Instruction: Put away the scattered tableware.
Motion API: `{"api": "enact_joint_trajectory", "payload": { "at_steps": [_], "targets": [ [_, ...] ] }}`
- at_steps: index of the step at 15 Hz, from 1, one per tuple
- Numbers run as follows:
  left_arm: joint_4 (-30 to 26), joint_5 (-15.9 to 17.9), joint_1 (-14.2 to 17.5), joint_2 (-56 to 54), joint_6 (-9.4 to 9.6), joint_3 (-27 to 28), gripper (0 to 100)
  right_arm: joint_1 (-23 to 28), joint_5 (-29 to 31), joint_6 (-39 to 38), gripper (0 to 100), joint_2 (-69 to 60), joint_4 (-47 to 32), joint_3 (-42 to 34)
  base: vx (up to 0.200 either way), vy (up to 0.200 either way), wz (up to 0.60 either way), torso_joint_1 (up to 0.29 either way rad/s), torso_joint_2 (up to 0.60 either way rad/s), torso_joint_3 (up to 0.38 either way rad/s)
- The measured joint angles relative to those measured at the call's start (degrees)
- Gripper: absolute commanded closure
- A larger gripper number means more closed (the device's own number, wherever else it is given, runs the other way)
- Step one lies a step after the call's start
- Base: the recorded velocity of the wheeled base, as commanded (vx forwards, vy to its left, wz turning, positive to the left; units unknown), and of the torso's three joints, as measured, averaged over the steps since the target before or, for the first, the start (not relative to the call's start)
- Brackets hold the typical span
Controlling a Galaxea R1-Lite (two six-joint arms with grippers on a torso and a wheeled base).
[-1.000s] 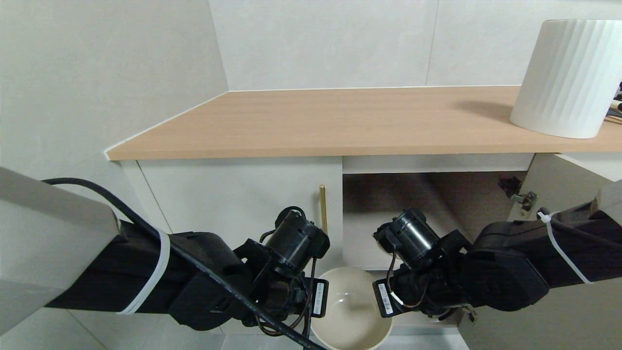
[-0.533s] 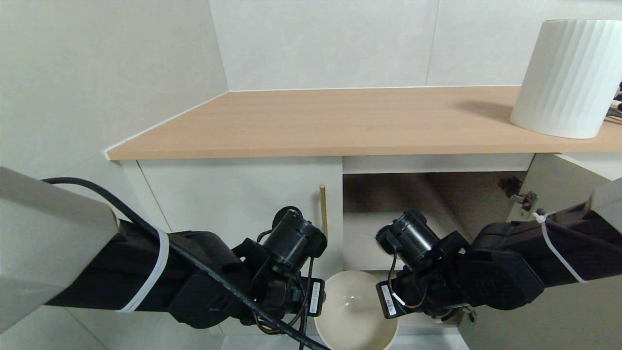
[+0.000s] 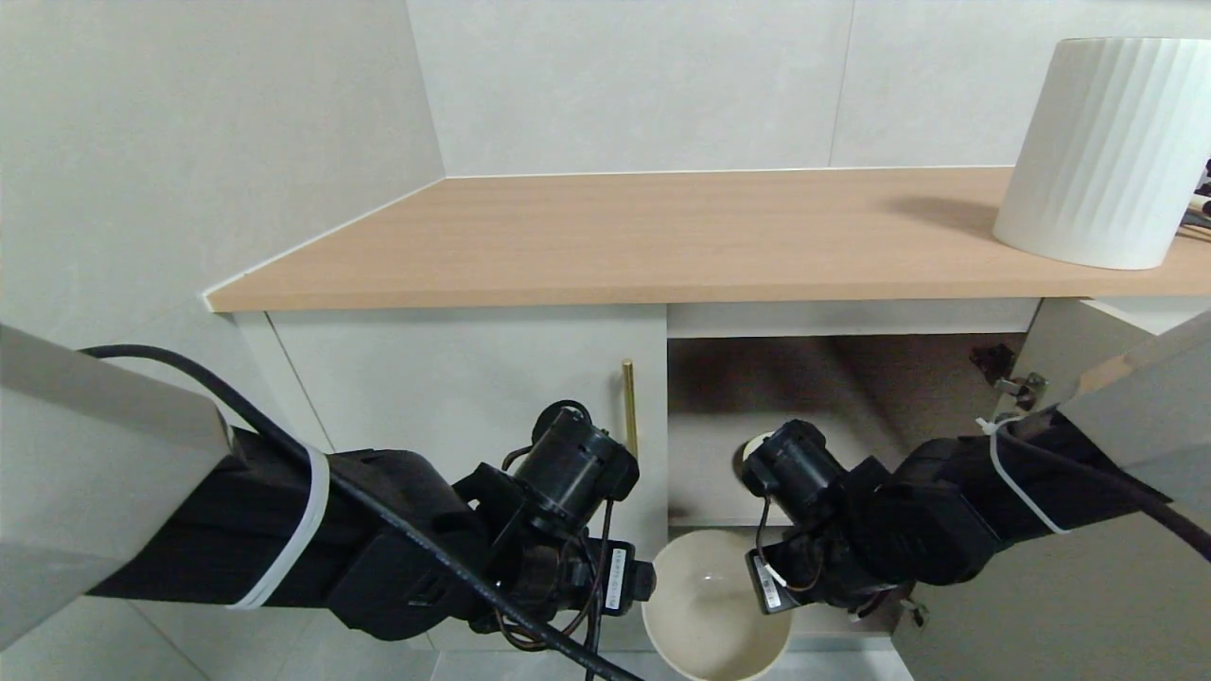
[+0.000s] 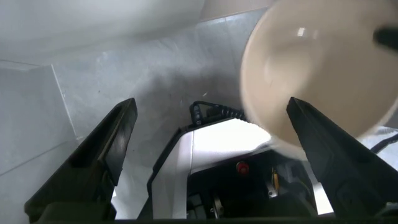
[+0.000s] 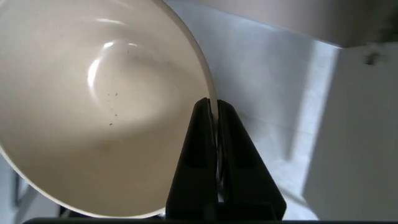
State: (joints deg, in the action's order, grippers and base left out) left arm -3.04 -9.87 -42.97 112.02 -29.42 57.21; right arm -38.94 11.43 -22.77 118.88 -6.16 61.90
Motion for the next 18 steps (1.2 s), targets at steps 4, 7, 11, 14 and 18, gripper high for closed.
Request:
{"api": "enact_joint_trajectory", "payload": {
  "at_steps": [4, 7, 11, 14, 18],
  "targets": [
    [0.06, 0.05, 0.0, -0.06, -0.04, 0.0, 0, 7.33, 3.07, 0.79, 100, 2.45, 0.0, 2.04, 0.0, 0.0, 0.0, 0.0, 0.0, 0.0],
    [0.04, 0.05, 0.04, -0.13, -0.09, 0.0, 0, 13.28, 3.1, -1.77, 100, 3.04, 2.35, 5.1, 0.0, 0.0, 0.0, 0.0, 0.0, 0.0],
    [0.02, 0.06, -0.07, -0.2, -0.09, 0.01, 0, 16.84, 3.04, -6.07, 100, 4.05, 12.97, 6.39, 0.0, 0.0, 0.0, 0.0, 0.0, 0.0],
    [0.04, 0.05, 0.04, -0.2, -0.09, 0.01, 0, 18.79, 3.23, -7.68, 100, 5.51, 16.09, 7.03, 0.0, 0.0, 0.0, 0.0, 0.0, 0.0],
    [0.04, 0.05, -0.02, -0.2, -0.11, 0.01, 0, 21.08, 3.62, -8.45, 100, 7.5, 16.41, 9.02, 0.0, 0.0, 0.0, 0.0, 0.0, 0.0]
  ]
}}
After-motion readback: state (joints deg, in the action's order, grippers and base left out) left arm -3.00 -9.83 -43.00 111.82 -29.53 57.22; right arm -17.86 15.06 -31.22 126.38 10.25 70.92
